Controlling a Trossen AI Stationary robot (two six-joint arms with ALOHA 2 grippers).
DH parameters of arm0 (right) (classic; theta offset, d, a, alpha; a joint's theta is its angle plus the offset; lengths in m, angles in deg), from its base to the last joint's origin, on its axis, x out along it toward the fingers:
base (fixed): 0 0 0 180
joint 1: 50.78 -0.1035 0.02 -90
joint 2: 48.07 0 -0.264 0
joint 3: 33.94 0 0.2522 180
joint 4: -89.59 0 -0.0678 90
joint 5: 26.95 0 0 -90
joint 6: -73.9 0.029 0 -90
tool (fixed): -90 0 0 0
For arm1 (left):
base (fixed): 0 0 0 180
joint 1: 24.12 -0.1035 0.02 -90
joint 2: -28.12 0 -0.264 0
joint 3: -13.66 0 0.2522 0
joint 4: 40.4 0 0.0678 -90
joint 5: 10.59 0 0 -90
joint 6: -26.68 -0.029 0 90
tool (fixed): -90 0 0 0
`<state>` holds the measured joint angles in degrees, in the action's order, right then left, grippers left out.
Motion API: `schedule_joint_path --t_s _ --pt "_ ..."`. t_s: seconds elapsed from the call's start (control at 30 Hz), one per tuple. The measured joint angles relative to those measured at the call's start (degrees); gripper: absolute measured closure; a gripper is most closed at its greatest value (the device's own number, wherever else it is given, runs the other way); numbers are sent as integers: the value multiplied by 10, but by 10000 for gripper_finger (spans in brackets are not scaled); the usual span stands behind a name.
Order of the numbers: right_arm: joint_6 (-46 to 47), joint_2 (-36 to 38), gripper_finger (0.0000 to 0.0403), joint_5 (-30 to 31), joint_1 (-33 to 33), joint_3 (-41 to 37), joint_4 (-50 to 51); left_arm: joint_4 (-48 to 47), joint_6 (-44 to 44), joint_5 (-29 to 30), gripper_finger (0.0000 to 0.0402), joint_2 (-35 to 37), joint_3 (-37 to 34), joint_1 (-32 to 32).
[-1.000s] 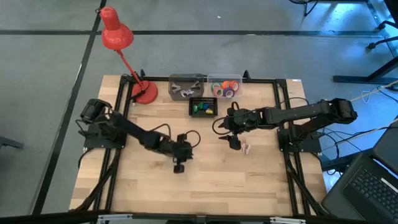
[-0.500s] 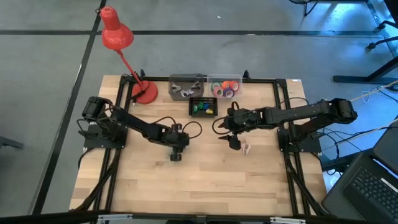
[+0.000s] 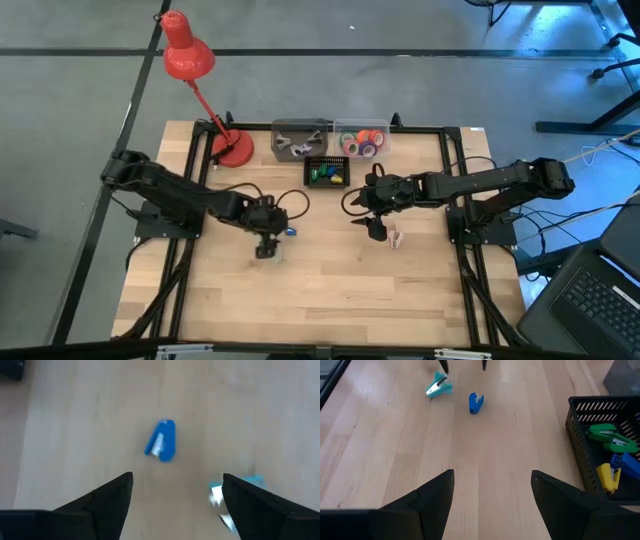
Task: Pick and place Stapler, Stapler remover, tape
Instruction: Put the light blue staple remover into the gray bin
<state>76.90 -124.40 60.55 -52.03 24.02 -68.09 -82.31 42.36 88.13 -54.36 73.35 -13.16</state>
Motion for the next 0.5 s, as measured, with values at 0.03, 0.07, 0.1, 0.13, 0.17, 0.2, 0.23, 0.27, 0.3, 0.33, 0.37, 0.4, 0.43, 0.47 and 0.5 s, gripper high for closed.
schedule_joint_path --t_s 0.03,0.07,0.1,0.13,0.17,0.2,0.23,0.27,0.3,0.33,0.37,0.4,0.43,0.47,0.5 --pt "0 0 137 0 0 0 -1 -3 -10 -9 108 5 0 5" --pt "0 0 137 0 0 0 0 -1 -25 -23 110 7 0 11" --pt "0 0 137 0 0 0 -2 -5 -45 -33 112 7 0 19" --pt "0 0 137 0 0 0 -5 -7 -68 -43 114 7 0 27" --pt "0 0 137 0 0 0 -6 -5 -92 -51 117 4 0 35" --pt "0 0 137 0 0 0 -6 -3 -115 -57 120 1 0 43" --pt "0 0 137 0 0 0 -8 -6 -135 -59 123 -3 0 50" --pt "0 0 137 0 0 0 -10 -7 -151 -59 126 -7 0 57" --pt "-1 0 137 0 0 0 -11 -6 -165 -62 129 -11 0 63" --pt "-1 0 137 0 0 0 -10 -5 -177 -67 131 -14 0 68" --pt "-1 0 137 0 0 0 -10 -6 -184 -72 133 -18 0 72" --pt "-1 0 137 0 0 0 -11 -5 -184 -73 135 -20 0 76" --pt "-2 0 137 0 0 0 -11 -4 -184 -73 136 -23 0 79" --pt "-3 0 137 0 0 0 -11 -4 -184 -74 137 -24 0 81" --pt "-3 0 137 0 0 0 -11 -4 -182 -74 139 -25 0 84"
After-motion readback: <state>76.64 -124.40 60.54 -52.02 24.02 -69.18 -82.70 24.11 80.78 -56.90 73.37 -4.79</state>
